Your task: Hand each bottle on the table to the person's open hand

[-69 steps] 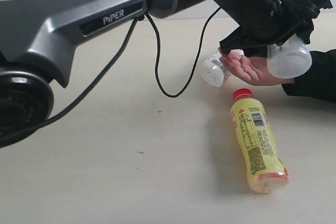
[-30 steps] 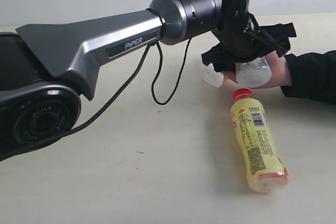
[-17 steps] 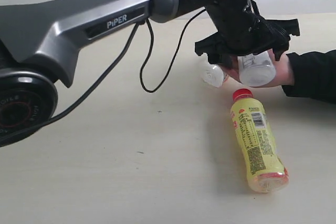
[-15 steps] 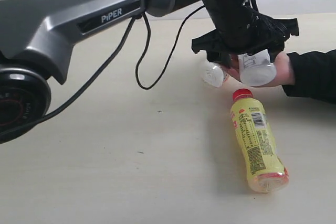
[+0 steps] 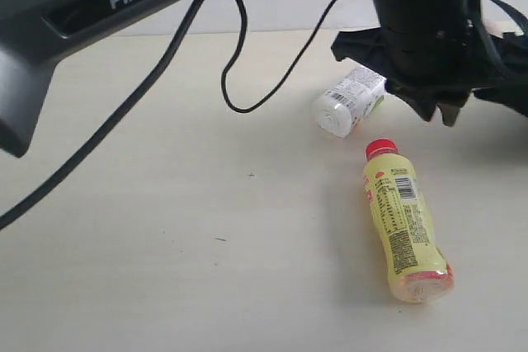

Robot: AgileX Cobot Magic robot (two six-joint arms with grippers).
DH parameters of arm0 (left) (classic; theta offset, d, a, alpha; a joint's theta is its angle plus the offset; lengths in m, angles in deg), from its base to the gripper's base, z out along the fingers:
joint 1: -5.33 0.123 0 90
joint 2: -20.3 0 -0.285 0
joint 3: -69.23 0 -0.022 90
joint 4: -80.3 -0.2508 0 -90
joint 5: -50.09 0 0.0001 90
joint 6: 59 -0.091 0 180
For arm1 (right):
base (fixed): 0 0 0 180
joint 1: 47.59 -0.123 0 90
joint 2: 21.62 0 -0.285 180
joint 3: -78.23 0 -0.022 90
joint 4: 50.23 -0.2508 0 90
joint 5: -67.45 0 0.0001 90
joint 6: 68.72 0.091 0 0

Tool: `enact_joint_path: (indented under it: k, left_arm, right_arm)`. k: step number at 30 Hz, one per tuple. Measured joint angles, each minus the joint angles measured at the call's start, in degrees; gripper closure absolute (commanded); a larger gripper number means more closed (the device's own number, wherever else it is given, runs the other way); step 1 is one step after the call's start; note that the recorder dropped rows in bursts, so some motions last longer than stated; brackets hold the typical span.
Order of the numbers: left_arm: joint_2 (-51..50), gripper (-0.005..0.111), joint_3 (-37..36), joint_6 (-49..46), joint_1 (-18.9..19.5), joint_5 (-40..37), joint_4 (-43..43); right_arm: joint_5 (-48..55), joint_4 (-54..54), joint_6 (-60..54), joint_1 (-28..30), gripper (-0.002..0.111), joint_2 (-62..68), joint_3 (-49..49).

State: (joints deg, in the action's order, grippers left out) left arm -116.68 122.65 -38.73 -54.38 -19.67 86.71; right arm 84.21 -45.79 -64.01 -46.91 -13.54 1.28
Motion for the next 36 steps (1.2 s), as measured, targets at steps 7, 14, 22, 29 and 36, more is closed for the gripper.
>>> enact_joint_path:
  k: [7,14,22,29,36]
  left_arm:
    - [1.4,0.107,0.0,-6.6,-7.4,-0.2,0.0]
    - [3.7,0.107,0.0,-9.4,-11.3,-0.3,-4.8]
    - [4.2,0.107,-2.2,-9.4,-11.4,-0.3,-7.6]
    - [4.2,0.107,-8.9,-9.4,-11.5,-0.3,-10.3]
    - [4.2,0.107,-16.8,-8.2,-11.5,-0.3,-12.8]
  right_arm:
    - [0.0,0.0,0.0,0.0,0.108,0.0,0.0]
    - [0.0,0.0,0.0,0.0,0.108,0.0,0.0]
    - [0.0,0.0,0.0,0.0,0.108,0.0,0.0]
    - [0.0,0.0,0.0,0.0,0.108,0.0,0.0]
    - [0.0,0.0,0.0,0.0,0.108,0.0,0.0]
